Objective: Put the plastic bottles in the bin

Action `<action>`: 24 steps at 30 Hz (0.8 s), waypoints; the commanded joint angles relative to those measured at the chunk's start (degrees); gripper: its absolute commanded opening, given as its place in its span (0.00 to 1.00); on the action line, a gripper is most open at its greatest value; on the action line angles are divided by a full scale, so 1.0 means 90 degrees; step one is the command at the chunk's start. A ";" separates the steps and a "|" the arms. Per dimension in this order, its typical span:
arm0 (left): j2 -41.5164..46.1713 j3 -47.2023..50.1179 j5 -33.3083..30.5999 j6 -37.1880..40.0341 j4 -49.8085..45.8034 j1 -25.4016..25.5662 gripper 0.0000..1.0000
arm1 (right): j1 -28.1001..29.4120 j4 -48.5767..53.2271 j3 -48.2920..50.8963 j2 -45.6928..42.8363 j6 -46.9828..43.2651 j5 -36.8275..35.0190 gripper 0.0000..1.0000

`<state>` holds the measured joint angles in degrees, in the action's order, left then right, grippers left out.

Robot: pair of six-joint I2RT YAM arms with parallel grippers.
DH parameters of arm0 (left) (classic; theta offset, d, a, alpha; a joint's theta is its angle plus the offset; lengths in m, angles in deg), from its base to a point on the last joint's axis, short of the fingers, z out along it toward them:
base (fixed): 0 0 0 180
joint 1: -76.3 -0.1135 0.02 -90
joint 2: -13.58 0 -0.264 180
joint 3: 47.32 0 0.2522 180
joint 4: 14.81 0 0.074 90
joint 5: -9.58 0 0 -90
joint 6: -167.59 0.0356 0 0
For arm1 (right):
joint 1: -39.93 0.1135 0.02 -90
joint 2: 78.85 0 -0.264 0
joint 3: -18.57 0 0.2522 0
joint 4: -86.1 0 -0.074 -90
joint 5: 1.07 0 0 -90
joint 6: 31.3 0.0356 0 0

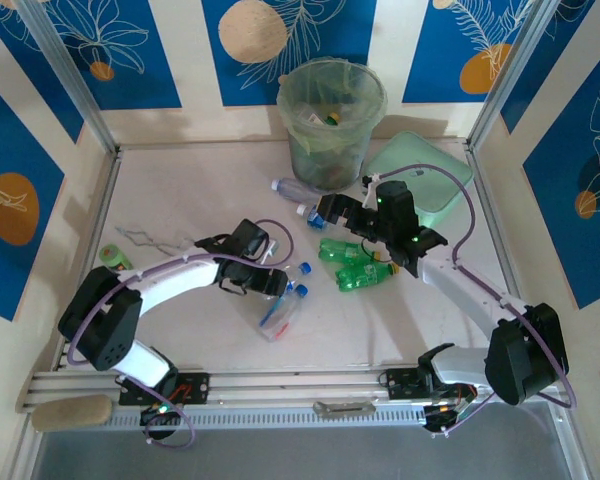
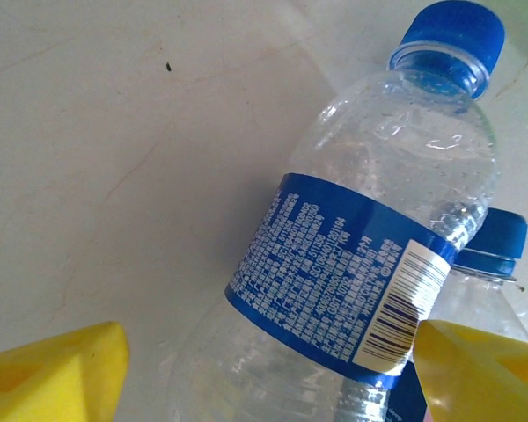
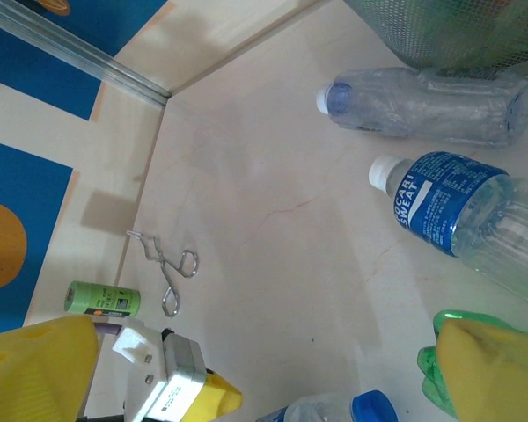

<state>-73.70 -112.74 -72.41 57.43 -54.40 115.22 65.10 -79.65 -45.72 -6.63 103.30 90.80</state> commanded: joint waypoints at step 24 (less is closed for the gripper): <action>-0.0752 -0.0239 -0.0250 -0.0045 0.0434 0.0100 0.79 | 0.0036 0.0058 -0.0365 0.0137 0.0074 -0.0023 0.99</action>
<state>-79.50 -114.18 -74.73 57.85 -51.34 115.59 65.10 -79.28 -48.80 -5.34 103.30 90.80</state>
